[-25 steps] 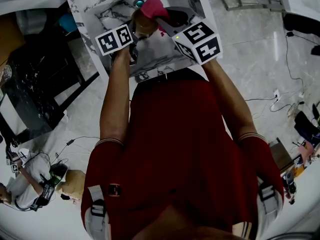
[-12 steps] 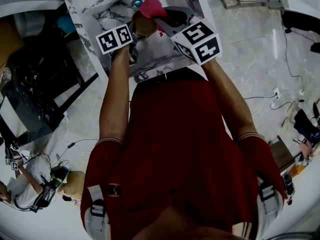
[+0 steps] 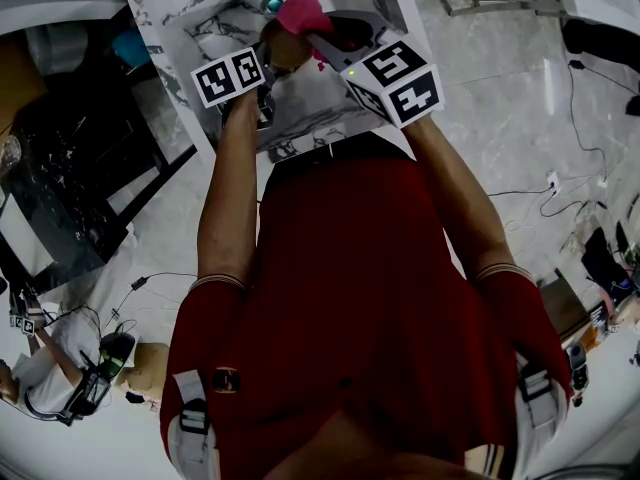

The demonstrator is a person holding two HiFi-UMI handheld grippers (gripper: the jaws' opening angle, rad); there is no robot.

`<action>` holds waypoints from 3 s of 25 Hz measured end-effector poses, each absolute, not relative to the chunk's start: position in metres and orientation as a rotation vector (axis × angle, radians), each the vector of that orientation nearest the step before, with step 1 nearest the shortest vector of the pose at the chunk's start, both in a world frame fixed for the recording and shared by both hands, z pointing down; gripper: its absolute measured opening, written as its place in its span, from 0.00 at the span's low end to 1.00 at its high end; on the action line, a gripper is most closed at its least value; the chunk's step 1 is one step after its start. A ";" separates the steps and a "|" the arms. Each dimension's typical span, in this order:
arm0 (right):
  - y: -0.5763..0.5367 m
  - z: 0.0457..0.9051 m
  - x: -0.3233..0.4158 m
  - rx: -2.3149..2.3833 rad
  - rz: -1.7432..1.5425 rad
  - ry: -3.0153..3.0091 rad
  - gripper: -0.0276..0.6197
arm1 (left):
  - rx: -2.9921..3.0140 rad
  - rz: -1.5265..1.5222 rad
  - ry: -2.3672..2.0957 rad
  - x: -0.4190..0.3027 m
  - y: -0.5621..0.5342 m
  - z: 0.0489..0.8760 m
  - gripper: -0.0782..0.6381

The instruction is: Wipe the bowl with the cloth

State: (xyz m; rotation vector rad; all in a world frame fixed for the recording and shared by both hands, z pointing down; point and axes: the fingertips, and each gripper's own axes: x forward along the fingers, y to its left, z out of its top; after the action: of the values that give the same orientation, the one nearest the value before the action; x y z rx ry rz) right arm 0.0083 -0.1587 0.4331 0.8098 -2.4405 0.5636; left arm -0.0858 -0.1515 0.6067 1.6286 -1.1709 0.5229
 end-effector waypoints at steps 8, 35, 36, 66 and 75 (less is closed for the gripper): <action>-0.159 0.427 0.008 0.819 0.547 -2.451 0.17 | 1.671 0.561 -1.215 -0.090 -0.151 0.596 0.22; -0.149 0.369 0.009 0.938 0.451 -2.618 0.17 | 2.254 0.329 -1.448 -0.080 -0.158 0.400 0.22; -0.148 0.365 0.009 0.946 0.445 -2.632 0.17 | 2.280 0.318 -1.453 -0.079 -0.156 0.393 0.21; -0.095 0.289 0.028 1.025 0.237 -2.917 0.17 | 2.675 0.070 -1.550 -0.060 -0.099 0.280 0.12; -0.091 0.284 0.032 1.044 0.237 -2.920 0.17 | 2.702 0.044 -1.558 -0.063 -0.091 0.271 0.12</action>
State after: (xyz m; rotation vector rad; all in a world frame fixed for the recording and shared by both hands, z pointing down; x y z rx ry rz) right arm 0.0323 -0.0912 0.2842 1.0441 -2.9197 0.2371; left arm -0.0635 -0.0906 0.2712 2.7015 -1.5580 0.0437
